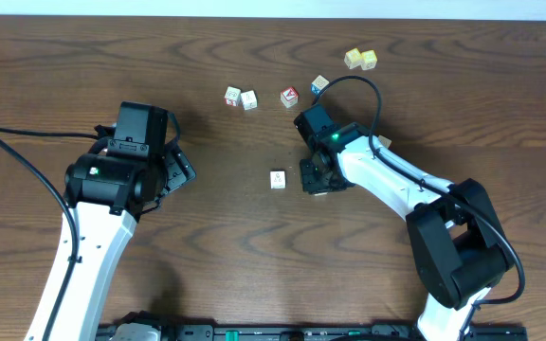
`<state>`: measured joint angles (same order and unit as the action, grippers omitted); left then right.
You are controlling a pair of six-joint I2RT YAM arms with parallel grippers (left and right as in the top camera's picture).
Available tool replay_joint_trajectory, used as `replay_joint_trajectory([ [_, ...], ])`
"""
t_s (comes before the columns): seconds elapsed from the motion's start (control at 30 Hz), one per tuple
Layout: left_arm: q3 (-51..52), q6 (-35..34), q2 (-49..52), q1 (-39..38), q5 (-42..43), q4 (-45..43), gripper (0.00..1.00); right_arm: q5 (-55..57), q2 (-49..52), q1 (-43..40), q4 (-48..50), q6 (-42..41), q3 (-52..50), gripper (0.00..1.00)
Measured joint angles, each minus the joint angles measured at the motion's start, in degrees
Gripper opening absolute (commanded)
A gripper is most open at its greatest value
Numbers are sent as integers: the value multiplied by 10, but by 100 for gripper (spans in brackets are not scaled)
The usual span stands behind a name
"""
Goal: Lift 4 blocks
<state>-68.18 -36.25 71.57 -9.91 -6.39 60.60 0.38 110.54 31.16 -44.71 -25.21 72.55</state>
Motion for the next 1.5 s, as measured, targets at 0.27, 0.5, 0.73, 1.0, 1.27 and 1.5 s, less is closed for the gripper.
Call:
replay_joint_trajectory([
  [0.27, 0, 0, 0, 0, 0, 0, 87, 7, 0, 0, 13, -1, -19, 32],
  [0.5, 0, 0, 0, 0, 0, 0, 87, 6, 0, 0, 27, -39, -19, 27],
  [0.73, 0, 0, 0, 0, 0, 0, 87, -12, 0, 0, 43, -64, -19, 29],
  [1.0, 0, 0, 0, 0, 0, 0, 87, -18, 0, 0, 43, -65, -19, 44],
  [1.27, 0, 0, 0, 0, 0, 0, 87, -19, 0, -9, -11, -51, -3, 51],
  [1.5, 0, 0, 0, 0, 0, 0, 87, -17, 1, -37, -71, -41, 66, 54],
])
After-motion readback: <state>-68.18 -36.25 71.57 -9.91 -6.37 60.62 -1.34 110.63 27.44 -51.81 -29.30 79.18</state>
